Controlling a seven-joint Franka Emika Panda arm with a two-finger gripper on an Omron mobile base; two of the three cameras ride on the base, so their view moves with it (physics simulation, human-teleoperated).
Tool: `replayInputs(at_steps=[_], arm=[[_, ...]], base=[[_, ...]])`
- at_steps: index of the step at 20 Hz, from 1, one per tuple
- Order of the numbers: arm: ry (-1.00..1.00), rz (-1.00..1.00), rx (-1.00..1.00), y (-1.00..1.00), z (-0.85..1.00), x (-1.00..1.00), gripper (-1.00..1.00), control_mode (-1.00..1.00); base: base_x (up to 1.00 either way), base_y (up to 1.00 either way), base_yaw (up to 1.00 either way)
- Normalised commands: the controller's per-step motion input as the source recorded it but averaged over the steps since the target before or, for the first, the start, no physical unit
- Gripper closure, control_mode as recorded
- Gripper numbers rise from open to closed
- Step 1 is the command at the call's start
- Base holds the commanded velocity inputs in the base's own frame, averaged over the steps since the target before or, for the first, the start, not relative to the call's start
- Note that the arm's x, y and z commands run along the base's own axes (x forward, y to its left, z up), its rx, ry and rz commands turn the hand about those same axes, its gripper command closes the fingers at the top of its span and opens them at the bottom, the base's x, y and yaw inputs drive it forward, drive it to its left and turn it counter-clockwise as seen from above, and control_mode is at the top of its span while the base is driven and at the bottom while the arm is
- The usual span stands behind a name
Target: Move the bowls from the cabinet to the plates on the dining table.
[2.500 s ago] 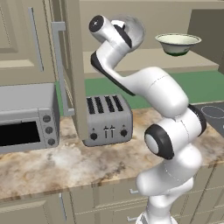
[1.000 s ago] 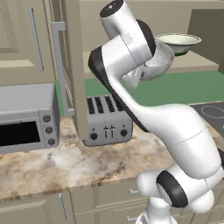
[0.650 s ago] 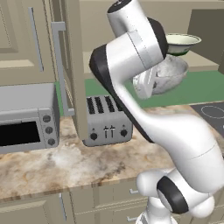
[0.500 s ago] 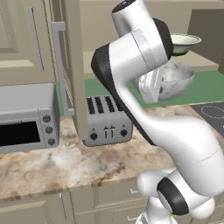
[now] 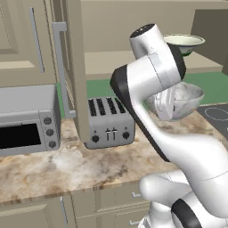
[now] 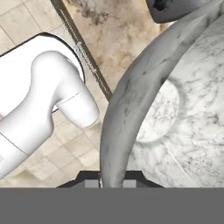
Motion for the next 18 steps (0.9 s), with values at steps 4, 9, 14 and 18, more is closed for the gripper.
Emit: replayInputs(at_steps=[4, 9, 14, 18], arm=[[-0.04, 0.10, 0.00, -0.31, -0.53, -0.12, 1.00, -1.00], [-0.04, 0.13, 0.01, -0.18, -0.21, -0.43, 1.00, -1.00], [0.00, 0.07, 0.02, -0.02, -0.01, -0.39, 1.00, -1.00], [0.01, 0.01, 0.00, 0.00, 0.00, -0.34, 1.00, -1.00]], base=[[0.00, 0.00, 0.00], [0.00, 0.00, 0.00], [0.00, 0.00, 0.00], [0.00, 0.00, 0.00]])
